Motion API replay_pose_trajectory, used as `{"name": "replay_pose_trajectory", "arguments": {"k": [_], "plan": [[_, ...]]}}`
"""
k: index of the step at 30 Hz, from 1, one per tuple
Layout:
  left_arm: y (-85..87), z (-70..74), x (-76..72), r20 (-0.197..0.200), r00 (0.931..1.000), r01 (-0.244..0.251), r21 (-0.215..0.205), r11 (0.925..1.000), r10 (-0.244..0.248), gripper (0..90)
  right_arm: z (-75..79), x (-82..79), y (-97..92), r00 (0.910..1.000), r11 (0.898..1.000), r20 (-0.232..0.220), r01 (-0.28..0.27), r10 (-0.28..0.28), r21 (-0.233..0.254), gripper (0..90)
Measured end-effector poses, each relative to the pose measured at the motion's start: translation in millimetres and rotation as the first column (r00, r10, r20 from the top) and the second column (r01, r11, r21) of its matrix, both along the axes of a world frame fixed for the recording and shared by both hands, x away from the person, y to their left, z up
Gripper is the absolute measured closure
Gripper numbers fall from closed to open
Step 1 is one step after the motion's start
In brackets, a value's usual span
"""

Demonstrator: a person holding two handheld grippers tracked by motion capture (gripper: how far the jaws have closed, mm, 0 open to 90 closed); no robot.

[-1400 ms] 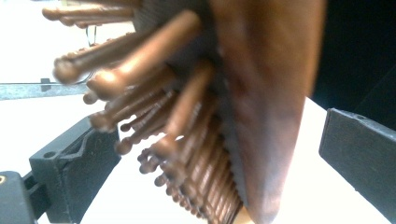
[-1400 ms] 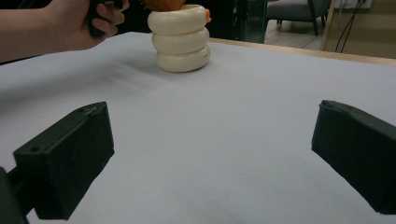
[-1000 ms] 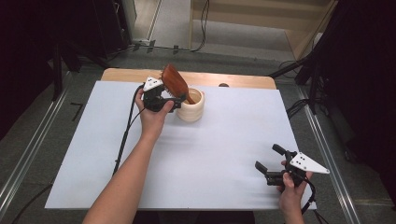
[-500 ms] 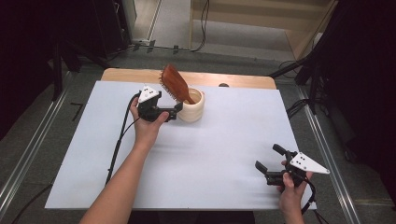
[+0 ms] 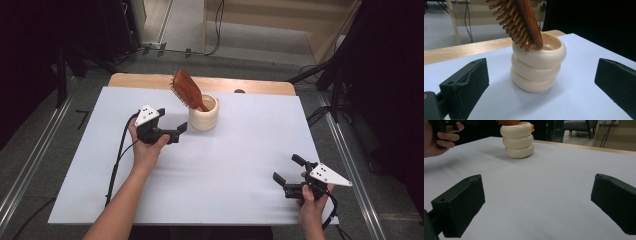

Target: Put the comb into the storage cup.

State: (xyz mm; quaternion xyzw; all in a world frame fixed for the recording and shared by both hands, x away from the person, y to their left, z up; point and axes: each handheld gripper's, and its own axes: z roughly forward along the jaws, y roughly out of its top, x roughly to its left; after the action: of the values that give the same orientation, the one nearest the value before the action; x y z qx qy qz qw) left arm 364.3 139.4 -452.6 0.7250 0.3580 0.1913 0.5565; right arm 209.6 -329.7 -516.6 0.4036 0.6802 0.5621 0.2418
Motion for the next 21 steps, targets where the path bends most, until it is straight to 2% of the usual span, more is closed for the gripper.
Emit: {"name": "replay_pose_trajectory", "arguments": {"k": [11,21], "plan": [[27.5,-10.9,-26.5,-0.007,1.0,-0.006,0.005,1.0,0.006,0.0,0.0,0.2,0.6,1.0,1.0,-0.002,0.003,-0.003,-0.006,0.0],[46.0,-10.5,-45.3,0.011,0.9999,-0.005,-0.011,0.9999,0.005,0.0,-0.1,0.3,0.7,1.0,1.0,-0.002,0.003,-0.003,-0.009,0.0]]}}
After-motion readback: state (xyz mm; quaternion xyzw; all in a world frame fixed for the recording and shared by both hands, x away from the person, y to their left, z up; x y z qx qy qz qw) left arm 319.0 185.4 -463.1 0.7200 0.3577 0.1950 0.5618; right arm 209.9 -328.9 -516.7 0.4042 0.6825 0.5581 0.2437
